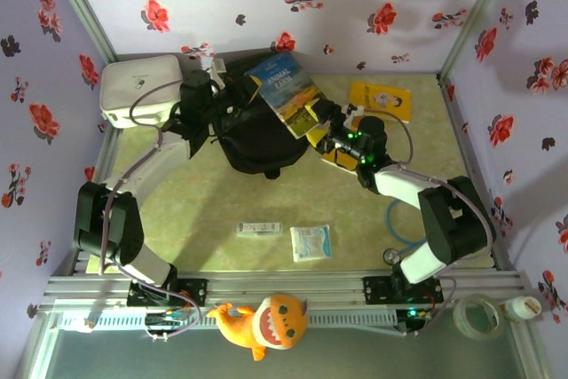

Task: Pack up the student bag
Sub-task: Pass the book, then open the student bag at the top-center of the table.

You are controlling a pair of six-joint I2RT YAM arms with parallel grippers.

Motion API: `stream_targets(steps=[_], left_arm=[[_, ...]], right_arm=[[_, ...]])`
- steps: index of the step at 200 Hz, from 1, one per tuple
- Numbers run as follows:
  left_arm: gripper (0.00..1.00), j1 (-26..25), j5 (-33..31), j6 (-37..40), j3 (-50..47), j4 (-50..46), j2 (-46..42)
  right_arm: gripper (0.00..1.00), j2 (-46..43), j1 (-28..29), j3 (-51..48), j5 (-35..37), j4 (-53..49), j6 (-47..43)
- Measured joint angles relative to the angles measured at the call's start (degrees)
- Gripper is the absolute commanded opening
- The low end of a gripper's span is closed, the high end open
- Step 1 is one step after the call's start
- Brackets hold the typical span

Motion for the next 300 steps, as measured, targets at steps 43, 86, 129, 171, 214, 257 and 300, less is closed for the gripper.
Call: stream_targets(steps=[43, 86, 129, 171, 214, 257, 300], left_arm=[[0.0, 0.81, -0.35, -2.75, -2.56, 1.92, -1.84], [0.0, 1.6, -0.81, -3.13, -5.2, 2.23, -4.02], [0.39, 1.57, -1.25, -0.42, -5.46, -2.45, -4.74], [0.74, 1.64, -7.89, 11.96, -5.46, -16.83, -8.15], [0.9, 0.44, -12.2, 28.98, -4.2, -29.64, -7.74], [0.93, -5.88, -16.94, 50.97, 2.38, -40.74, -3.89], [0.94, -10.51, -22.05, 72.15, 9.77, -50.64, 2.05]], right_arm=[[0.64, 1.9, 0.13, 0.79, 1.64, 9.62, 5.01], [0.31, 1.22, 0.13, -0.11, 3.54, 9.4, 4.15], [0.08, -2.1, 0.44, -0.59, 4.61, 1.44, -0.92], [0.09, -6.32, 0.0, -0.76, 5.9, -10.34, -8.79], [0.08, -11.91, -2.99, -2.14, 7.87, -24.33, -17.16], [0.09, -19.63, -7.67, -2.82, 11.02, -35.69, -23.69], [0.1, -23.87, -10.34, -2.84, 13.84, -42.93, -27.28]])
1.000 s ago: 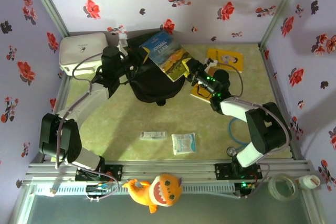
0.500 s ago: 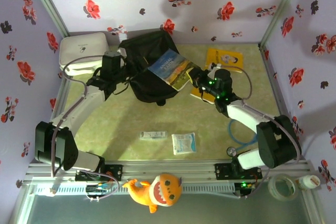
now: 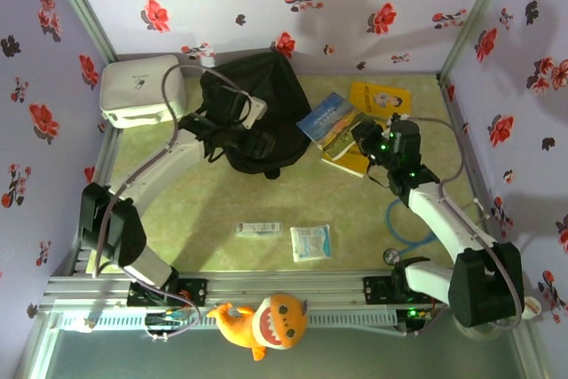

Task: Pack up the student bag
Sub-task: Open the student bag at the top-center of the table.

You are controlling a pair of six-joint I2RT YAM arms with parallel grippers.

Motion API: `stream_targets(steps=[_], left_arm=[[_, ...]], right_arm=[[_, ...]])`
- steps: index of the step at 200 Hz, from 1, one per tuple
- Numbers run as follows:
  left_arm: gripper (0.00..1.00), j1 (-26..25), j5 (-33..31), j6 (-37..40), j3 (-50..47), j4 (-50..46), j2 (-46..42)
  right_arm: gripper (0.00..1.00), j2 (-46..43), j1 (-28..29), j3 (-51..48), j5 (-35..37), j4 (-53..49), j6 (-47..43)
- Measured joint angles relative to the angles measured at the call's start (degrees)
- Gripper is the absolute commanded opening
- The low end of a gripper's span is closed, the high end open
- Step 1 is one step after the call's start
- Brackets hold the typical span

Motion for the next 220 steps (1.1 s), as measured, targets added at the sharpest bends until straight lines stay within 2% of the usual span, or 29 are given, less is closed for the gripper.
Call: stream_targets(steps=[36, 61, 91, 143, 170, 220], left_arm=[[0.93, -0.52, -0.52, 11.34, 1.9, -4.66, 4.35], [0.86, -0.52, -0.35, 16.79, 4.72, -8.09, 8.87], [0.76, -0.5, -0.37, 20.59, 10.1, -11.21, 15.76], [0.73, -0.28, -1.11, 25.55, 18.12, -17.66, 24.9], [0.64, -0.28, -2.78, 26.73, 20.06, -19.39, 26.62], [0.4, -0.28, -5.46, 27.89, 22.21, -19.98, 26.82]], right_arm=[[0.11, -0.52, -0.5, -0.26, 0.94, -2.73, -0.81], [0.11, -0.63, -0.87, -0.55, 1.03, -3.82, -0.81], [0.12, -0.63, -1.25, -0.81, 1.03, -4.63, -0.79], [0.12, -1.38, -1.25, -0.92, 1.01, -4.79, -0.79], [0.13, -1.4, -1.25, -1.01, 1.01, -4.79, -0.79], [0.13, -1.4, -1.25, -1.03, 1.03, -4.76, -0.79]])
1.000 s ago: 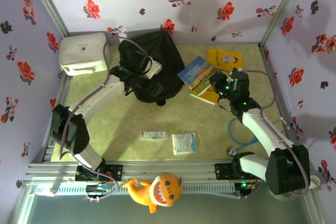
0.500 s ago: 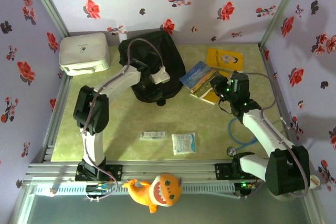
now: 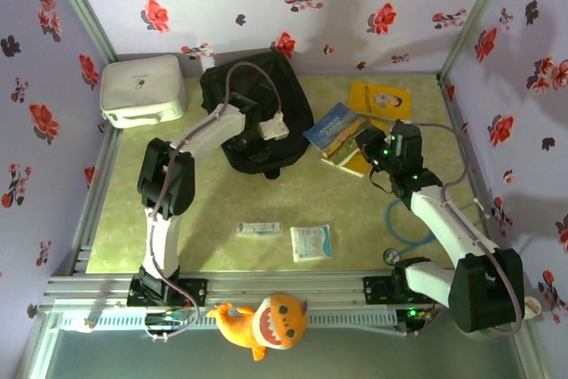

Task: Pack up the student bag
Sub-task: Open the student bag at the top-center of the table.

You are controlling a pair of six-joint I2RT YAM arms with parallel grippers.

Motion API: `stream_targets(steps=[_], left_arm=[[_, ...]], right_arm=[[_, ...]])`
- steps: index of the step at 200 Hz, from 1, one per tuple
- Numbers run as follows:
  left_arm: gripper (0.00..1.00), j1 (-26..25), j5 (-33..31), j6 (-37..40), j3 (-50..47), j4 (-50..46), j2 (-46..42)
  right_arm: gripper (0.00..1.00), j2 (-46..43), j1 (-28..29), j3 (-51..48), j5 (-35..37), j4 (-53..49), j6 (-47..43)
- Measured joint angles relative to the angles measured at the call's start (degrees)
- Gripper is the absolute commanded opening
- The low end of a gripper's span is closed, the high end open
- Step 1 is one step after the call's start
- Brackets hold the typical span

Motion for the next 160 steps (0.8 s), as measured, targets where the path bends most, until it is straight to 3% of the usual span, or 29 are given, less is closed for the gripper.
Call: stream_targets(steps=[41, 98, 160], left_arm=[[0.25, -0.02, -0.72, 0.42, 0.2, -0.39, 0.0], [0.16, 0.0, -0.74, -0.57, -1.03, 1.7, -1.29], [0.09, 0.0, -0.2, -4.7, -7.39, 11.87, -12.35]], right_arm=[[0.13, -0.04, -0.07, -0.33, 0.0, 0.02, 0.02], [0.12, -4.17, -1.22, -1.99, 0.07, -0.07, -0.07], [0.11, -10.49, -2.51, -4.59, -0.24, -1.88, -2.47]])
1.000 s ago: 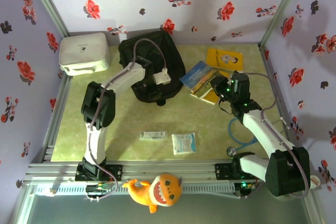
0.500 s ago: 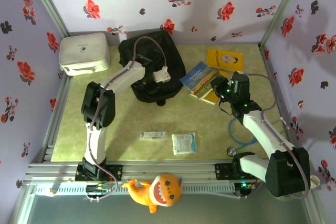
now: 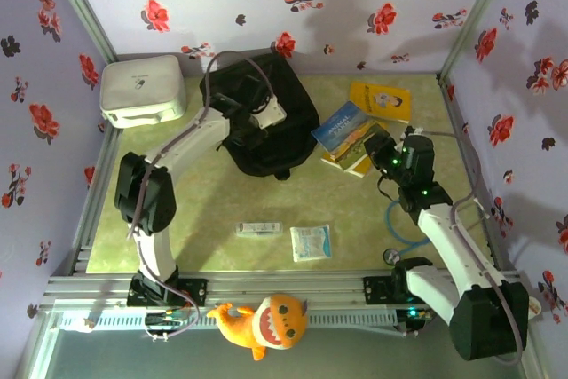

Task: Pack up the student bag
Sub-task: Open the student bag at the top-center of the table, then place the book in the student bag.

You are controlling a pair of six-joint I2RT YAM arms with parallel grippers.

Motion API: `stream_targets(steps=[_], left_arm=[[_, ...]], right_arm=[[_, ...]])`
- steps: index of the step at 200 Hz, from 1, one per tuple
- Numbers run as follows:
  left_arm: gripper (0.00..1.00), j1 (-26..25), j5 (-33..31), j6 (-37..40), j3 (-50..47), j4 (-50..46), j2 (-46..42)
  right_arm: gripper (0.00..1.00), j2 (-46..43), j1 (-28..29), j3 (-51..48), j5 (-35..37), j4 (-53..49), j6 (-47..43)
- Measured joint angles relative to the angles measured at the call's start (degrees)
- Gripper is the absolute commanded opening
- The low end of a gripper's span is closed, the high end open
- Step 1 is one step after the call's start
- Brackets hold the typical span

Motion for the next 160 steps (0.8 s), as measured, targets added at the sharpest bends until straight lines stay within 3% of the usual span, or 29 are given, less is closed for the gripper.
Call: stream_targets(steps=[79, 112, 160], left_arm=[[0.07, -0.11, -0.02, -6.8, -13.0, 18.47, -12.04], [0.05, -0.85, 0.24, -7.21, -15.76, 22.99, -15.02], [0.03, -3.8, 1.07, -7.19, -15.85, 25.59, -15.43]], right_arm=[[0.1, -1.81, 0.22, -0.87, -6.78, 1.92, 0.48], [0.1, 3.63, 2.99, -1.07, -7.28, 5.9, 3.63], [0.1, 16.57, 7.85, -0.92, -7.19, 14.08, 15.04]])
